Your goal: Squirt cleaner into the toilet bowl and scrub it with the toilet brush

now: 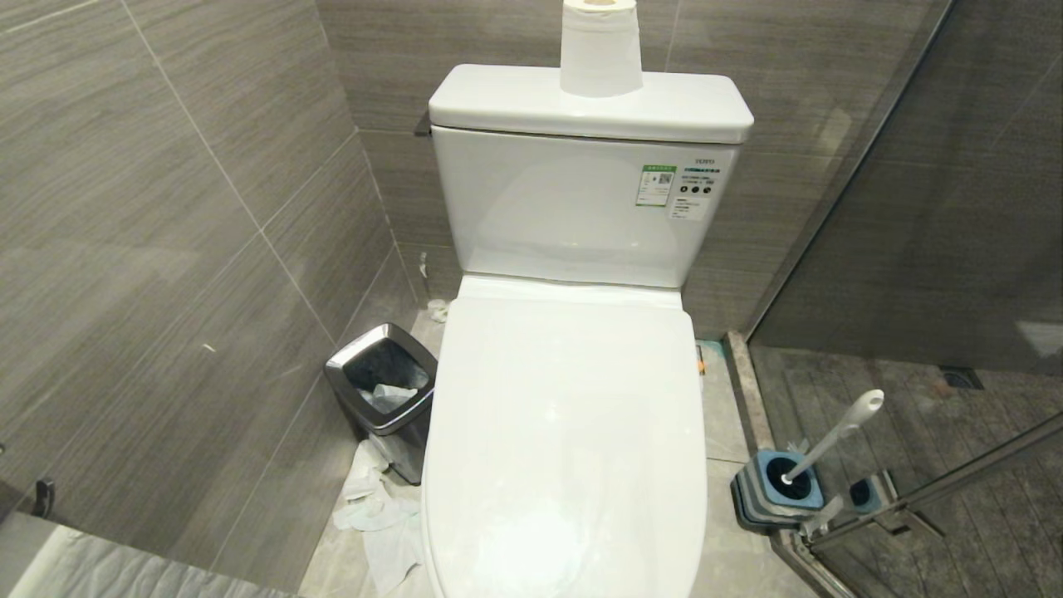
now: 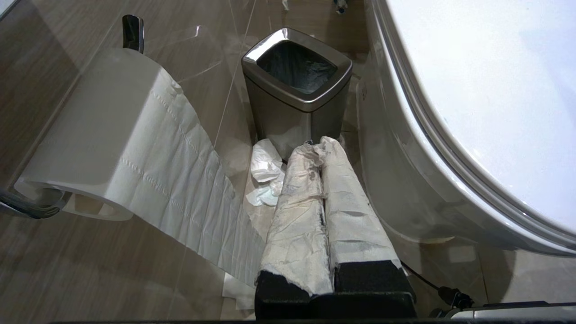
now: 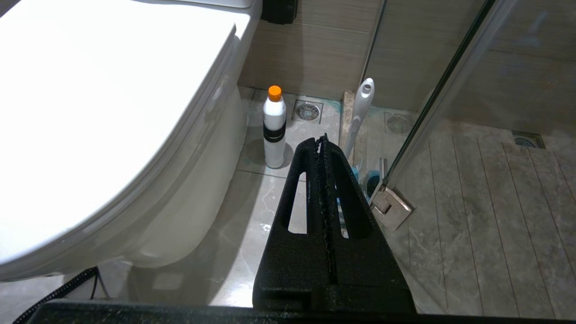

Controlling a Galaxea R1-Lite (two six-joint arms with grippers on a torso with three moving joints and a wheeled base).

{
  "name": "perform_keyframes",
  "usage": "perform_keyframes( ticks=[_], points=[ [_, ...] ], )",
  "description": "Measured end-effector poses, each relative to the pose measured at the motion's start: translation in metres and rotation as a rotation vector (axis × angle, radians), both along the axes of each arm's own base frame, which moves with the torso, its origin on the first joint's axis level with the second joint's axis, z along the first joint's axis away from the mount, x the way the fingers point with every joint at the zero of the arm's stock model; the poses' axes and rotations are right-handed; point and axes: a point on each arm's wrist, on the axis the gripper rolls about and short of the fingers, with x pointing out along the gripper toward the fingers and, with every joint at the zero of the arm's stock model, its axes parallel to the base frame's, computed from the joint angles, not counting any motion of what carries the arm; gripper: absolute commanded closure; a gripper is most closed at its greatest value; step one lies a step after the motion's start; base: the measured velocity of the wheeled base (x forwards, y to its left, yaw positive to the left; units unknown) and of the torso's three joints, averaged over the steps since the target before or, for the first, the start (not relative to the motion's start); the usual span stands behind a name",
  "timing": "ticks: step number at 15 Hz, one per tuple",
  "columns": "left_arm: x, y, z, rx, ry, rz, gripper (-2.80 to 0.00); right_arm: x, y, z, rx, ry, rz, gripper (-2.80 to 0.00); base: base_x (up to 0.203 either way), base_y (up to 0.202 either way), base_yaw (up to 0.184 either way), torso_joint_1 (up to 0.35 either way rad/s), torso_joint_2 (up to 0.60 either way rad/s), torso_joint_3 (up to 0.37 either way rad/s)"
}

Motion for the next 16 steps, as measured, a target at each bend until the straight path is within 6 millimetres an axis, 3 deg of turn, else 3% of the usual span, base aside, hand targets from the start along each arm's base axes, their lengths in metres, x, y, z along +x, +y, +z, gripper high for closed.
perform_keyframes(
  ticks=[16],
  points=[
    [0.0000, 0.0000, 0.0000, 0.000, 0.000, 0.000, 0.00, 0.0000, 0.0000, 0.0000, 0.000, 0.000, 0.000, 0.00, 0.000, 0.000, 0.000, 0.000, 0.00, 0.000]
  ],
)
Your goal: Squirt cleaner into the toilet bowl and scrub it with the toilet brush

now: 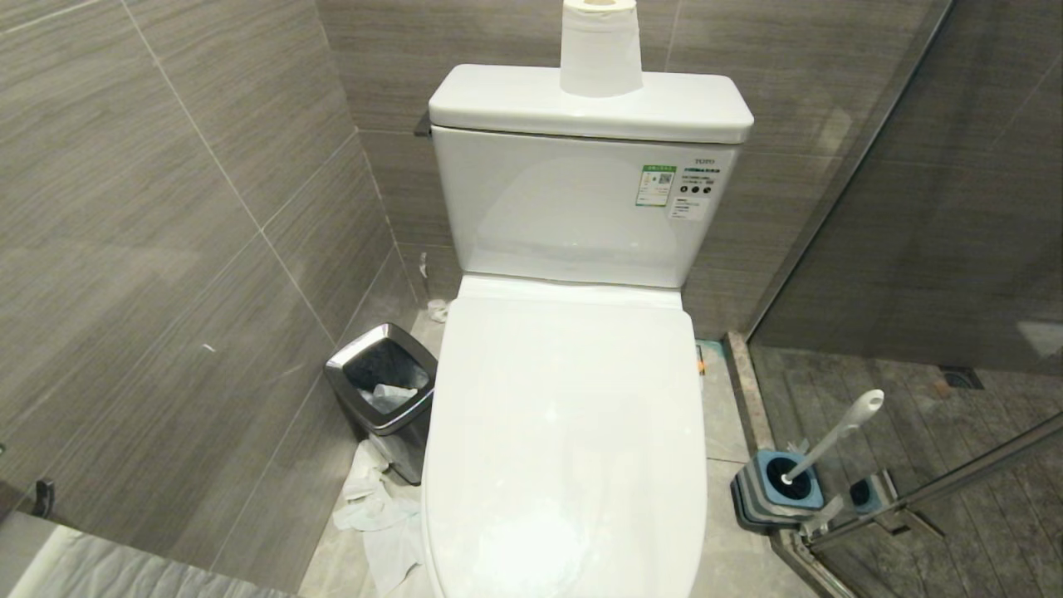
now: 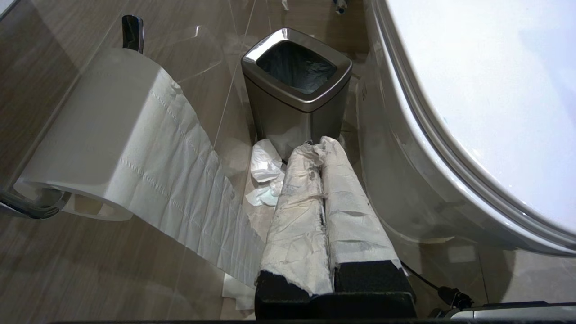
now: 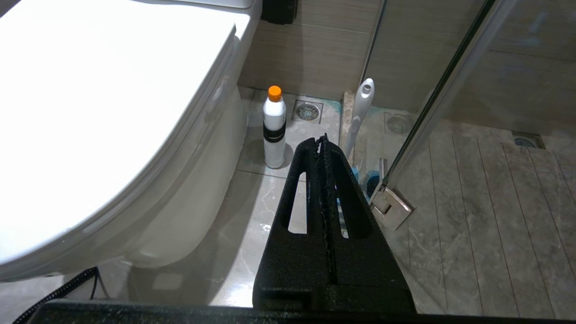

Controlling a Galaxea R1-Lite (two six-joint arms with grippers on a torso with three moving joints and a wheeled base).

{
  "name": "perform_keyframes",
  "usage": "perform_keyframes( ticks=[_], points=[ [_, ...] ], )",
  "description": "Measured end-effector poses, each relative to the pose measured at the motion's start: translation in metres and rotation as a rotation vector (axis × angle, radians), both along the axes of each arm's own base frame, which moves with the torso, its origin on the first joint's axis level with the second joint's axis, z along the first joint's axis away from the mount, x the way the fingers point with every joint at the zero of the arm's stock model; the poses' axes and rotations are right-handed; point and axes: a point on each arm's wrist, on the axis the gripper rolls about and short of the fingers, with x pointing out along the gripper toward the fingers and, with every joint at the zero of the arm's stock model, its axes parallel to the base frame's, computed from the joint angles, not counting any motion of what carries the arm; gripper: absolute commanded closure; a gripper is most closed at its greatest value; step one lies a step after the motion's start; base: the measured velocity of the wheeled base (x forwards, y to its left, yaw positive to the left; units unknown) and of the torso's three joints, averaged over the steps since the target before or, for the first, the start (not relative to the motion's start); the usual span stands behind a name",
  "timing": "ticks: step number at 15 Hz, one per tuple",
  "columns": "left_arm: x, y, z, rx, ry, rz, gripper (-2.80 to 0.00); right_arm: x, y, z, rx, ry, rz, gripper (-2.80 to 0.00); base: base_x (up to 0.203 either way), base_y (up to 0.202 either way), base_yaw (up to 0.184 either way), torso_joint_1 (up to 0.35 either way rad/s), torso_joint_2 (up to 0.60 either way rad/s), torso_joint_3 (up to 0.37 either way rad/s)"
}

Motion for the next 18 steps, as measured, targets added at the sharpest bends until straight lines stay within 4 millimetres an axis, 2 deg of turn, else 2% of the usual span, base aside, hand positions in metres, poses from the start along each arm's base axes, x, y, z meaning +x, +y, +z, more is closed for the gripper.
perform_keyframes(
  ticks=[18],
  points=[
    [0.0000, 0.0000, 0.0000, 0.001, 0.000, 0.000, 0.00, 0.0000, 0.0000, 0.0000, 0.000, 0.000, 0.000, 0.00, 0.000, 0.000, 0.000, 0.000, 0.00, 0.000]
  ],
)
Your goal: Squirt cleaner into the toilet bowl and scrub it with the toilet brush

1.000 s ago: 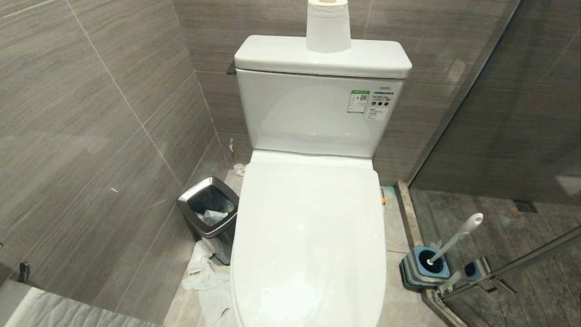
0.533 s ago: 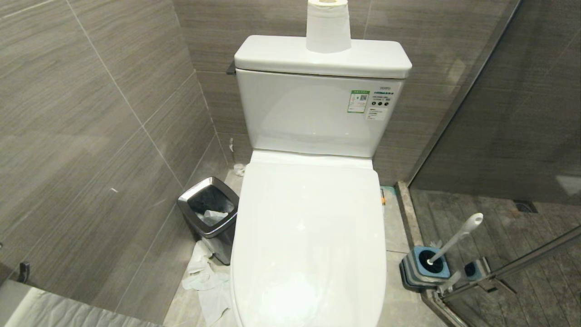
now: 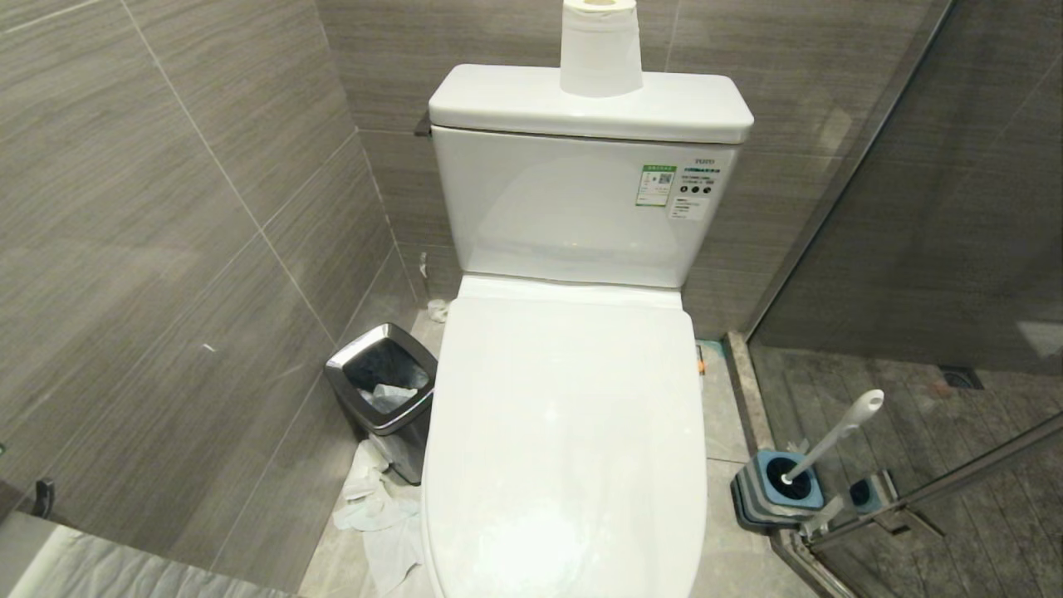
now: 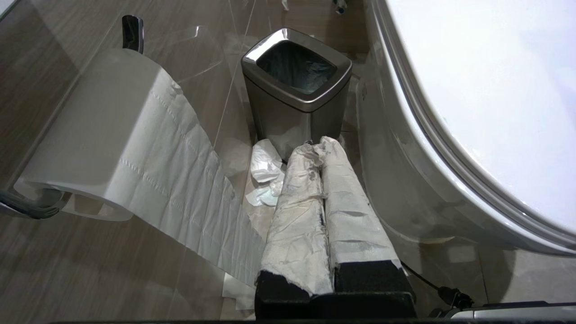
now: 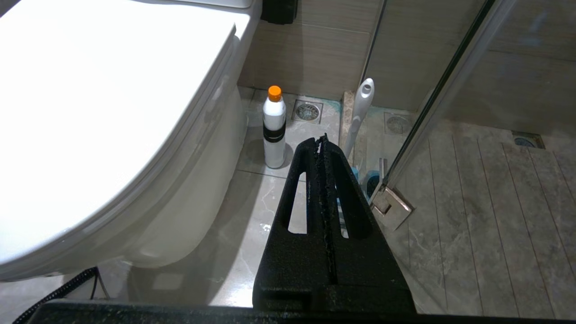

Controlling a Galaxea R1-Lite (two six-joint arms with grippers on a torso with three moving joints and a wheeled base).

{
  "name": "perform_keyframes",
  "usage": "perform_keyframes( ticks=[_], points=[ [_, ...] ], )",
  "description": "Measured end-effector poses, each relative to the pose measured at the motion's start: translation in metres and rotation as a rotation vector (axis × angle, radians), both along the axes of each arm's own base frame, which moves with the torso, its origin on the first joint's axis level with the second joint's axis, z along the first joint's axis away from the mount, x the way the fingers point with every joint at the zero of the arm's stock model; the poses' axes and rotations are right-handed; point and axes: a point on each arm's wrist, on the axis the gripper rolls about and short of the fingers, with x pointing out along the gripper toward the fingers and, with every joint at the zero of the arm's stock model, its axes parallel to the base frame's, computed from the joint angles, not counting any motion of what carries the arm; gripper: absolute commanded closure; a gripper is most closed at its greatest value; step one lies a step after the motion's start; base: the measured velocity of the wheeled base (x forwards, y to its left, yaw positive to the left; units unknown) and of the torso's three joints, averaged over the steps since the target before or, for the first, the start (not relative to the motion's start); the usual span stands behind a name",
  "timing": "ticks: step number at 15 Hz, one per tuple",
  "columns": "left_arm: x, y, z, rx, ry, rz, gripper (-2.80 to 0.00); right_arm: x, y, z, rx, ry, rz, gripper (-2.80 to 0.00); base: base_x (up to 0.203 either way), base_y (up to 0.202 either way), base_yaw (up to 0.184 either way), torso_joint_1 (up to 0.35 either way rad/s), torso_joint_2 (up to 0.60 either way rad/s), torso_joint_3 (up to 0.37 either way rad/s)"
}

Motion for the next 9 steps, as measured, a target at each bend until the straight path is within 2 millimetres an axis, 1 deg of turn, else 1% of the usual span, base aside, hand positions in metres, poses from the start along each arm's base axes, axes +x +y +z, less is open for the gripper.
perform_keyframes(
  ticks=[9],
  points=[
    [0.0000, 0.0000, 0.0000, -0.001, 0.000, 0.000, 0.00, 0.0000, 0.0000, 0.0000, -0.001, 0.000, -0.001, 0.00, 0.000, 0.000, 0.000, 0.000, 0.00, 0.000]
  ],
)
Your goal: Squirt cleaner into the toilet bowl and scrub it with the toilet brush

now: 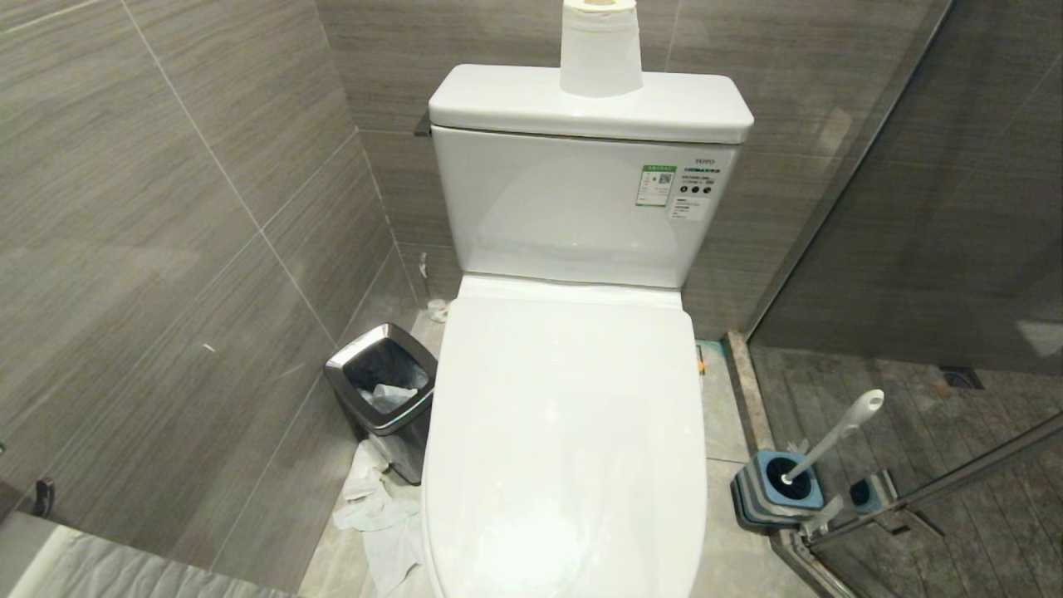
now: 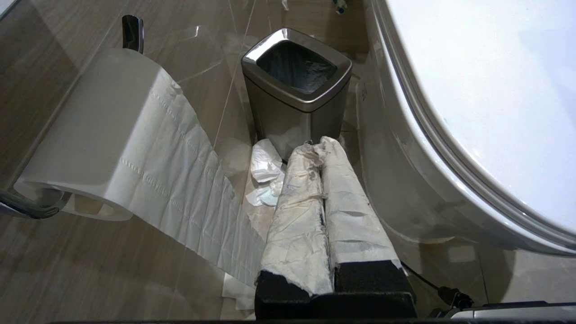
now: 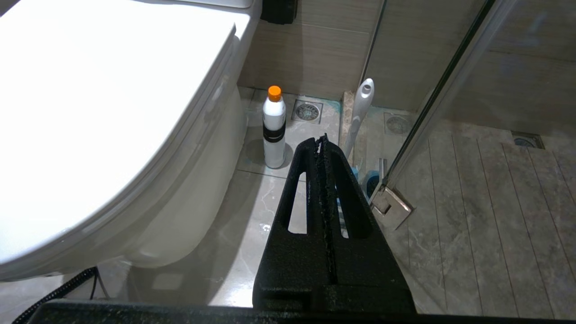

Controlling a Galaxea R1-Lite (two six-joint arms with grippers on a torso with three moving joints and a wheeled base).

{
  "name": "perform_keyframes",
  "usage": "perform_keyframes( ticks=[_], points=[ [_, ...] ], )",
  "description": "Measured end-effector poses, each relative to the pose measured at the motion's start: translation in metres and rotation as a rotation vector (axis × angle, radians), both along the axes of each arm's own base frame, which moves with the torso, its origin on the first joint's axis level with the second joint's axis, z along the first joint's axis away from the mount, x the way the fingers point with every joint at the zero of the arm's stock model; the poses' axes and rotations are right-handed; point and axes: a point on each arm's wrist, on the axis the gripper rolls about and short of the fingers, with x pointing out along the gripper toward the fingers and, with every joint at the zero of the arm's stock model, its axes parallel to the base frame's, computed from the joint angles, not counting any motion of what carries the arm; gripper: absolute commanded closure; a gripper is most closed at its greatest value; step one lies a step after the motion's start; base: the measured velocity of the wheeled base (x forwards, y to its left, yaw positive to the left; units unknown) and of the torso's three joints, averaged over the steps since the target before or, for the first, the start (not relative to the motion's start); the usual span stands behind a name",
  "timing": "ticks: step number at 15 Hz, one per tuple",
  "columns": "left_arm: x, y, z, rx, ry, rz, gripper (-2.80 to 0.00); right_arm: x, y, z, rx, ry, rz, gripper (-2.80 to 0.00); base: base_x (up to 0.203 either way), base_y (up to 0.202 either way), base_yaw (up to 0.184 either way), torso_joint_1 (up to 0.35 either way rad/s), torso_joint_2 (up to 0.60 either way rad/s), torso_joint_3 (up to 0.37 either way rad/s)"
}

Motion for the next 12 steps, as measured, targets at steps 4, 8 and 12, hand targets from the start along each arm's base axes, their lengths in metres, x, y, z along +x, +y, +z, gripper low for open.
perform_keyframes(
  ticks=[4, 8, 12],
  points=[
    [0.0000, 0.0000, 0.0000, 0.000, 0.000, 0.000, 0.00, 0.0000, 0.0000, 0.0000, 0.001, 0.000, 0.000, 0.00, 0.000, 0.000, 0.000, 0.000, 0.00, 0.000],
    [0.0000, 0.0000, 0.0000, 0.000, 0.000, 0.000, 0.00, 0.0000, -0.0003, 0.0000, 0.023, 0.000, -0.012, 0.00, 0.000, 0.000, 0.000, 0.000, 0.00, 0.000],
    [0.0000, 0.0000, 0.0000, 0.000, 0.000, 0.000, 0.00, 0.0000, -0.0003, 0.0000, 0.026, -0.001, -0.011, 0.00, 0.000, 0.000, 0.000, 0.000, 0.00, 0.000]
  ],
)
